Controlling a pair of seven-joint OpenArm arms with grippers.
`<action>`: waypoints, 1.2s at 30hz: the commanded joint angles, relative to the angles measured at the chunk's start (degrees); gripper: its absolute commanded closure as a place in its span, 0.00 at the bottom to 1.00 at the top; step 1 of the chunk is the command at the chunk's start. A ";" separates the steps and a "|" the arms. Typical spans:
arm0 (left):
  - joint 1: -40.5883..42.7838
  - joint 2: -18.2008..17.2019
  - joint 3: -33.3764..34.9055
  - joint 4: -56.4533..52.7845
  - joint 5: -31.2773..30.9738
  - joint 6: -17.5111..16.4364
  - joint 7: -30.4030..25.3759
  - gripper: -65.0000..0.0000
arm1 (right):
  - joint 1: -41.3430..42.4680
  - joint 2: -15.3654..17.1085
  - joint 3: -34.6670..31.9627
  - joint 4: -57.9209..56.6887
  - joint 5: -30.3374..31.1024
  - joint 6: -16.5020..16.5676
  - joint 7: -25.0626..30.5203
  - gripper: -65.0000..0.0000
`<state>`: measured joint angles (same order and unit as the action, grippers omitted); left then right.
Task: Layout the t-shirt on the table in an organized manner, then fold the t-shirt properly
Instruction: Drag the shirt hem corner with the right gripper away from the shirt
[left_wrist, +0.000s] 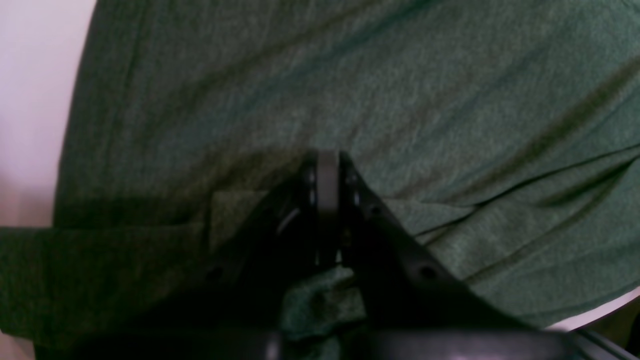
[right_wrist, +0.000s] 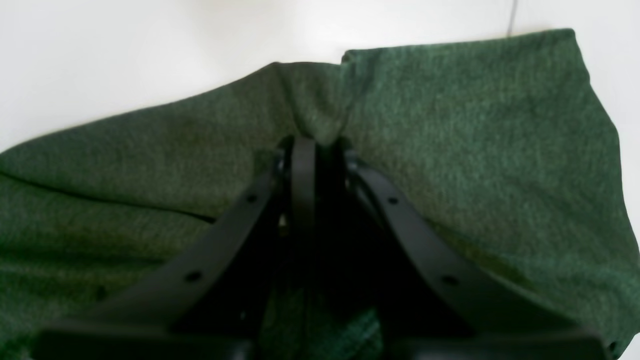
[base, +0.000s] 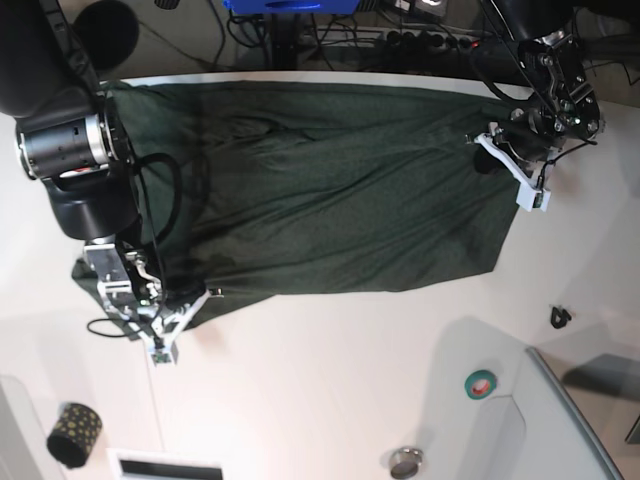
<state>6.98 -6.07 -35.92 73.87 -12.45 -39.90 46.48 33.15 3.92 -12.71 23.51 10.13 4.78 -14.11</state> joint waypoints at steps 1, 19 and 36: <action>-0.17 -0.66 -0.17 0.64 -0.17 -0.10 -0.11 1.00 | 1.54 0.16 0.18 0.62 -0.15 -0.16 -0.44 0.93; -0.43 -0.66 -0.25 0.64 -0.17 -0.10 -0.11 1.00 | 0.39 2.10 3.79 22.51 -0.15 -0.78 -2.90 0.99; -0.43 -0.66 -0.25 6.88 -0.17 -0.10 0.25 1.00 | 0.66 2.10 12.14 34.47 -0.15 -0.60 -2.37 0.99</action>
<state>7.03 -6.02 -36.01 79.77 -11.99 -39.88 47.42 31.75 5.80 -0.73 56.75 10.07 3.92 -18.04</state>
